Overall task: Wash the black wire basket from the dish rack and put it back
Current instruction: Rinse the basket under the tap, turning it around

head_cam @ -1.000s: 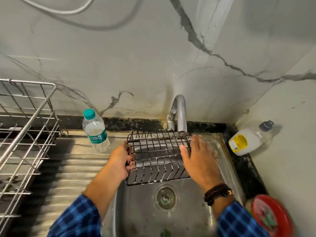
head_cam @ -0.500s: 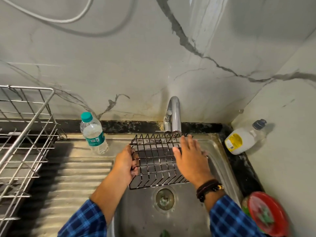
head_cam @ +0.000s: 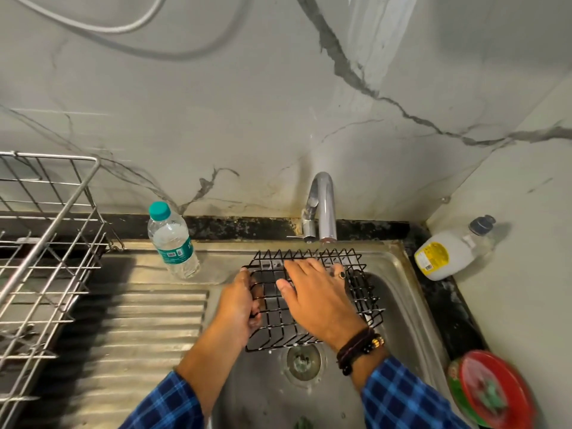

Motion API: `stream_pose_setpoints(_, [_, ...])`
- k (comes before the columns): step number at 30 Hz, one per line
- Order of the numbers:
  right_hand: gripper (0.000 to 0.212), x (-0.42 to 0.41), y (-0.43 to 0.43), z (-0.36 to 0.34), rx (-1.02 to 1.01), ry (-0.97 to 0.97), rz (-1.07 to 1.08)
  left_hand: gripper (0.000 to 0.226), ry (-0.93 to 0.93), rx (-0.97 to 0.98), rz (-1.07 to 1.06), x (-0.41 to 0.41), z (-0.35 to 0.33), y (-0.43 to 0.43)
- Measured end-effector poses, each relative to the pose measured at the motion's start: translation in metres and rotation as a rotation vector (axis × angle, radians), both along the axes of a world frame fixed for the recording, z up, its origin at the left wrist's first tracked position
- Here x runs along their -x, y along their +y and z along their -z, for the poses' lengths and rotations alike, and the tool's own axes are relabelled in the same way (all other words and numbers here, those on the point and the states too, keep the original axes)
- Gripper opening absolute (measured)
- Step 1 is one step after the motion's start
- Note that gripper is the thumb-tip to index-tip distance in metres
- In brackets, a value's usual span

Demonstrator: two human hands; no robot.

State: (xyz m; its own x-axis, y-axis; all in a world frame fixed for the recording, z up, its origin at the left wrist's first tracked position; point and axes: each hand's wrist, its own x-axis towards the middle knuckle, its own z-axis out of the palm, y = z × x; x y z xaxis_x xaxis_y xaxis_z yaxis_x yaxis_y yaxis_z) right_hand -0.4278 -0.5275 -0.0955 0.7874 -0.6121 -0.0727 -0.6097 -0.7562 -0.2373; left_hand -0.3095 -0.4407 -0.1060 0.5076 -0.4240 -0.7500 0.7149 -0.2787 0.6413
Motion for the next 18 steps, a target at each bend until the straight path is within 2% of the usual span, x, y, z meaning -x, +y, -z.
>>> stream_pose_setpoints(5, [0.051,-0.004,-0.014,-0.019,-0.096,0.201,-0.11,0.04,0.032,0.009,0.032,0.006,0.011,0.003])
stream_pose_setpoints(8, [0.043,0.002,-0.02,-0.027,-0.158,-0.002,-0.075,0.04,0.029,0.018,0.04,0.005,0.009,0.006])
stream_pose_setpoints(11, [0.033,0.003,-0.016,-0.021,0.062,-0.209,0.023,0.041,0.038,0.012,0.069,-0.002,0.006,-0.003])
stream_pose_setpoints(18, [0.031,-0.003,-0.002,-0.014,0.172,-0.175,-0.056,0.043,0.019,0.039,0.146,0.005,0.012,-0.032])
